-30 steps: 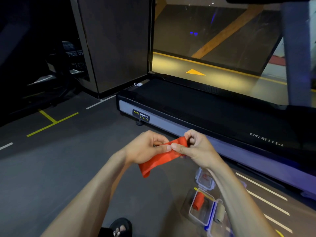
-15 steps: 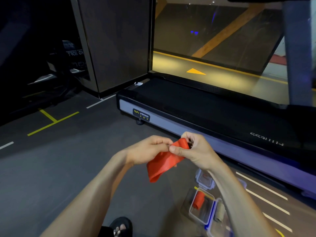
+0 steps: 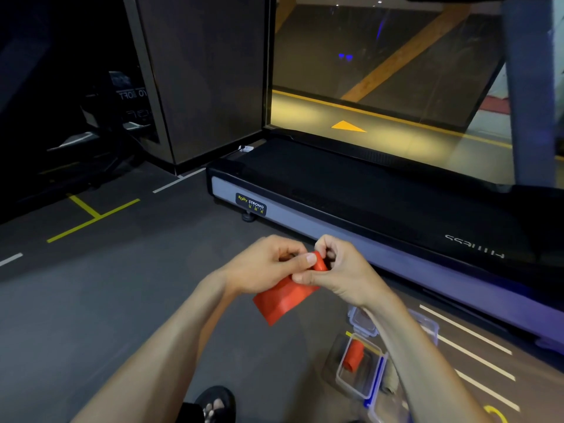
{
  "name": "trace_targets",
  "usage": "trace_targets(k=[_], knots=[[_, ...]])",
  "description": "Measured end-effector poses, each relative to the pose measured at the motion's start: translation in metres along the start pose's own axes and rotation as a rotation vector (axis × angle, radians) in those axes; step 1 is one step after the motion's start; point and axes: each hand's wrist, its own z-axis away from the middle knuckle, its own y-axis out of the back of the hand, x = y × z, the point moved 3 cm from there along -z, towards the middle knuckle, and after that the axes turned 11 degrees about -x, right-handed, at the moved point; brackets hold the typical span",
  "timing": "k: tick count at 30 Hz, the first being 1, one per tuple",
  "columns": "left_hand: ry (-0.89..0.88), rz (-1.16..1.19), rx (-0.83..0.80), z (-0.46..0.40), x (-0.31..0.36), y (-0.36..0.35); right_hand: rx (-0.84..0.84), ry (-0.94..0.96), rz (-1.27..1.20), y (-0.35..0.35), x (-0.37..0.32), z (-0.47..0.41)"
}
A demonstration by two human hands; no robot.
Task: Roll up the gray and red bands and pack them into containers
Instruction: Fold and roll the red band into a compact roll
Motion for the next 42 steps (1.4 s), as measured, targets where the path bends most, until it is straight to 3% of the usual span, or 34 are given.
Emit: trace_targets(k=[6, 9, 14, 18, 30, 38, 42], knots=[[0.011, -0.041, 0.045, 0.004, -0.008, 0.010, -0.051, -0.041, -0.200, 0.003, -0.008, 0.006], [0.021, -0.047, 0.066, 0.004, -0.010, 0.009, -0.083, -0.063, -0.170, 0.004, -0.007, 0.007], [0.068, 0.083, 0.017, 0.004, -0.012, 0.009, 0.007, -0.018, -0.179, 0.011, -0.004, 0.005], [0.099, 0.001, 0.024, 0.007, -0.015, 0.016, 0.006, -0.028, -0.192, 0.014, -0.003, 0.007], [0.078, 0.049, 0.000, 0.012, -0.004, 0.018, -0.028, -0.027, -0.091, 0.014, -0.002, 0.008], [0.097, -0.181, 0.119, 0.010, 0.001, 0.018, 0.087, 0.036, 0.070, 0.011, -0.008, 0.005], [0.129, -0.174, 0.161, 0.009, -0.003, 0.022, 0.109, 0.061, 0.091, 0.012, -0.008, 0.005]])
